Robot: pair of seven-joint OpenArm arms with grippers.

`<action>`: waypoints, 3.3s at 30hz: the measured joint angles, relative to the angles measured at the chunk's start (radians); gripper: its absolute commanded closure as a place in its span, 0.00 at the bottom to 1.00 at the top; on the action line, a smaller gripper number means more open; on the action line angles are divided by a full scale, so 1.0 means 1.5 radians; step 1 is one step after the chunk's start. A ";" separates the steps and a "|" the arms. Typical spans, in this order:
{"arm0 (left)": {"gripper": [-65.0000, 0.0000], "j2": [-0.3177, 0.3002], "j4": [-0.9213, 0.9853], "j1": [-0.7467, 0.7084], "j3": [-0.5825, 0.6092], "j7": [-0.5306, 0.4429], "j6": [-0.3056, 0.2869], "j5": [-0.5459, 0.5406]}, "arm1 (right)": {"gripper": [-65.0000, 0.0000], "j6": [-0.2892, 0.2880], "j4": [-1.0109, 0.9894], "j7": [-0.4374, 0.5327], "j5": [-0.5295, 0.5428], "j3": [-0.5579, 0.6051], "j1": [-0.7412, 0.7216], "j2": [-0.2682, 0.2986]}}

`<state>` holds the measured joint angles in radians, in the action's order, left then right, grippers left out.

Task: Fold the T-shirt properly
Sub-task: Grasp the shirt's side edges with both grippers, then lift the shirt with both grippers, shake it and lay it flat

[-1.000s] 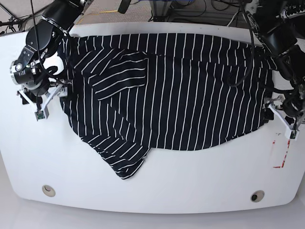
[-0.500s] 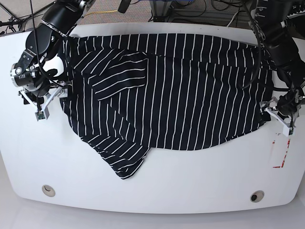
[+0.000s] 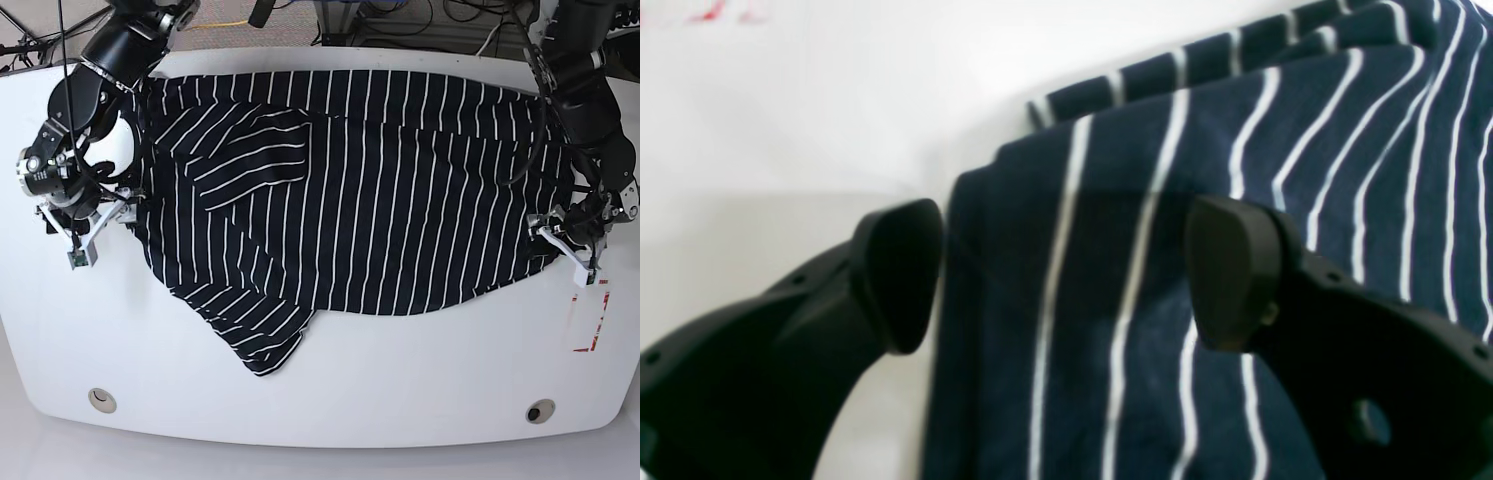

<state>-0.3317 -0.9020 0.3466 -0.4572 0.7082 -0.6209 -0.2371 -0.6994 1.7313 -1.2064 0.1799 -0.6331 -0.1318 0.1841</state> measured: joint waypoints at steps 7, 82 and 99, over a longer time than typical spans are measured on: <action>1.00 0.008 0.002 -0.003 -0.001 0.004 0.000 0.001 | 0.23 0.001 -0.192 0.056 -0.005 0.000 -0.104 0.033; 1.00 -0.019 -0.128 -0.016 0.001 0.076 0.000 0.001 | 1.00 0.000 -0.615 0.184 0.000 0.004 -0.253 0.066; 1.00 0.053 -0.441 0.067 0.004 0.145 0.002 0.003 | 1.00 -0.001 -0.450 0.056 0.006 0.129 -0.413 0.108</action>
<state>-0.2523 -1.5642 0.4477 -0.4507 0.9253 -0.6186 -0.2333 -0.7010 1.0557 -1.1225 0.1883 -0.4393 -0.7509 0.3466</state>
